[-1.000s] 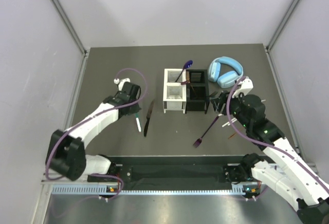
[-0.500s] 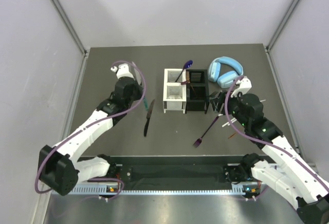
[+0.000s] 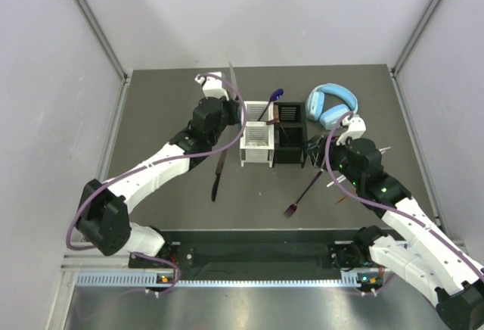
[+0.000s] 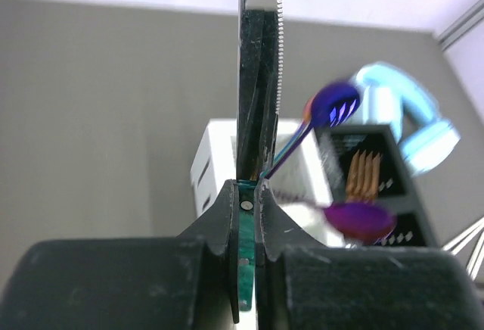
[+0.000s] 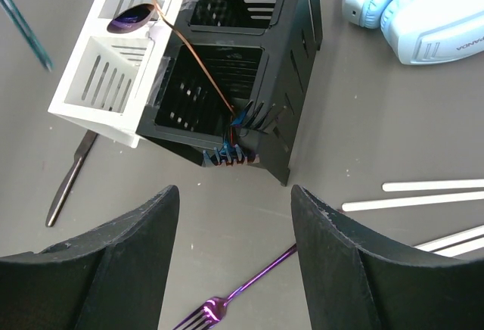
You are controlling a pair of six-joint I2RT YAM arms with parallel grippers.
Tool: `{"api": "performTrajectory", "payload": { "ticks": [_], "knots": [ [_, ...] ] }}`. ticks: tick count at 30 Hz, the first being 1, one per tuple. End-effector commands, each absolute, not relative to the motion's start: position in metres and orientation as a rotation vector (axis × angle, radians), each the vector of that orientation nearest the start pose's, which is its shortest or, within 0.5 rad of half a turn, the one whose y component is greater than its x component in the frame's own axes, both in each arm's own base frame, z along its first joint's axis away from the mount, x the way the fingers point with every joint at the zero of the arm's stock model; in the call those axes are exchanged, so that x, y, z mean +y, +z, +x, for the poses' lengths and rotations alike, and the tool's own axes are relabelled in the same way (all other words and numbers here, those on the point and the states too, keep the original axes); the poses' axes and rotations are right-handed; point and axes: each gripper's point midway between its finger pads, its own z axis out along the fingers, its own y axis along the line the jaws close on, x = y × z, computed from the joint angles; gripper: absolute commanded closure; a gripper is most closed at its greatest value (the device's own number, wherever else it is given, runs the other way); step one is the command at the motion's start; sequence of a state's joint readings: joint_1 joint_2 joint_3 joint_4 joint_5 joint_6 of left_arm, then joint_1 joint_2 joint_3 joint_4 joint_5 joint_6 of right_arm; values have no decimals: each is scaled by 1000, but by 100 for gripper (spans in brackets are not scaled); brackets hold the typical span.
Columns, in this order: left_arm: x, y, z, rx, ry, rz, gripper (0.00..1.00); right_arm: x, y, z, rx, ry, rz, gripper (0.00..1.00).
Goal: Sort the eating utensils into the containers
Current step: Place the knife in the container.
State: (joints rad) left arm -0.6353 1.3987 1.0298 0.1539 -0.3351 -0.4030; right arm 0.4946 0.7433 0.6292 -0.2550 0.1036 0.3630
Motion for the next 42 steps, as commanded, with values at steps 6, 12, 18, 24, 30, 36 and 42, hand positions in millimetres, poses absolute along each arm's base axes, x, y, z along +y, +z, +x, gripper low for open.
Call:
{"api": "performTrajectory", "payload": {
  "ticks": [6, 12, 18, 24, 30, 36, 42],
  "knots": [
    [-275, 319, 418, 1606, -556, 2, 100, 134, 203, 266, 1937, 461, -41, 39],
    [-308, 277, 412, 1680, -549, 83, 100, 128, 204, 264, 1927, 436, -33, 39],
    [-320, 242, 403, 1720, -510, 121, 100, 127, 201, 263, 1933, 430, -30, 39],
    [-315, 217, 396, 1760, -458, 89, 100, 124, 200, 263, 1932, 421, -31, 39],
    [-297, 186, 387, 1834, -393, 17, 100, 123, 199, 262, 1931, 418, -33, 39],
    [-291, 170, 383, 1884, -358, 20, 100, 124, 199, 263, 1933, 425, -36, 39],
    [-286, 176, 380, 1879, -342, 25, 76, 125, 200, 263, 1933, 430, -37, 39]
  ]
}}
